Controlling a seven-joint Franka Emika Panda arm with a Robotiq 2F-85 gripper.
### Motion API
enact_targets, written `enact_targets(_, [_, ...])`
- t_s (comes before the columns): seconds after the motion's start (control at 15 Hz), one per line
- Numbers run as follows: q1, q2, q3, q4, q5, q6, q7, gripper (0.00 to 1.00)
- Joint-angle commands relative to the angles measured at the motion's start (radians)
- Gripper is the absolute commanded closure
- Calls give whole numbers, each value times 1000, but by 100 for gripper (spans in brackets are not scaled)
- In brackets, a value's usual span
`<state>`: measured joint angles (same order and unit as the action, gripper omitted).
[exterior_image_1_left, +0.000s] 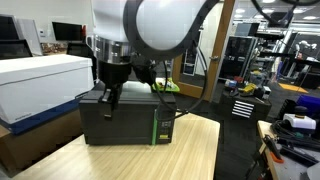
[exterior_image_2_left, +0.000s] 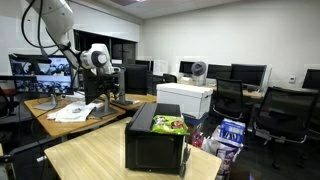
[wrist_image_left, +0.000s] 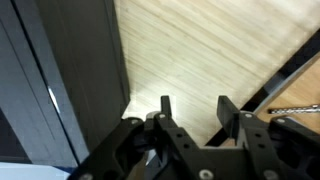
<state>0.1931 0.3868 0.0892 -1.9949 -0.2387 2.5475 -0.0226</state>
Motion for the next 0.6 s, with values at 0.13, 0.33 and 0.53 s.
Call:
enact_targets(0.13, [-129, -183, 117, -97, 249, -142, -372, 3])
enact_targets(0.33, [-190, -260, 96, -149, 412, -145, -478, 0])
enact_targets(0.53, [-230, -322, 64, -196, 519, -175, -567, 0])
